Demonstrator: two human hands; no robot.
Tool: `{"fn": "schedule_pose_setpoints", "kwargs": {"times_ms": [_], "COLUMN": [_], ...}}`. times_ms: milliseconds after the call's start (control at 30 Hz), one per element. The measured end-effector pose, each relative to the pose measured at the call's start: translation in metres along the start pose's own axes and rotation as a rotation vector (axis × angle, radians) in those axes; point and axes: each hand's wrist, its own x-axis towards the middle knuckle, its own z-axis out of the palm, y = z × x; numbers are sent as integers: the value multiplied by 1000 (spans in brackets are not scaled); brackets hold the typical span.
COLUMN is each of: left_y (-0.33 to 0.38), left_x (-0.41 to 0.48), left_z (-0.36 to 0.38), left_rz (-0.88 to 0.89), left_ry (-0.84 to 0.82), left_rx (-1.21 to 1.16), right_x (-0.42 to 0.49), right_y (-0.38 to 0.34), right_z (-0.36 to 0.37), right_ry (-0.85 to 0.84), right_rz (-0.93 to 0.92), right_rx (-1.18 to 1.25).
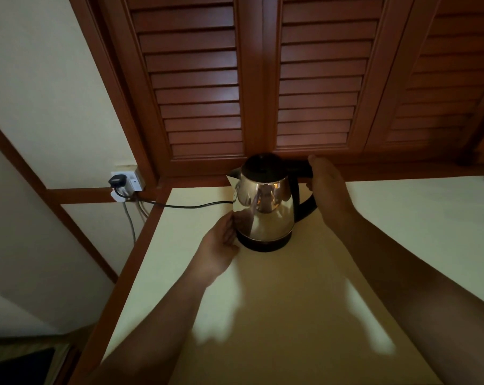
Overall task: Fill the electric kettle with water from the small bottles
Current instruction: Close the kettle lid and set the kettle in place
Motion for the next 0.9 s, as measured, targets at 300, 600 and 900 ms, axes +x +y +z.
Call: {"fn": "schedule_pose_setpoints", "kwargs": {"times_ms": [300, 600, 900], "left_y": [-3, 0, 10], "left_x": [2, 0, -9], "left_z": [1, 3, -2], "left_rz": [6, -11, 58], "left_ry": [27, 30, -42], "left_rx": [40, 70, 195], "right_x": [3, 2, -50], "right_y": [2, 5, 34], "right_z": [0, -4, -13], "right_ry": [-13, -24, -76], "right_rz": [-82, -87, -267], "right_rx": [-25, -63, -211]}}
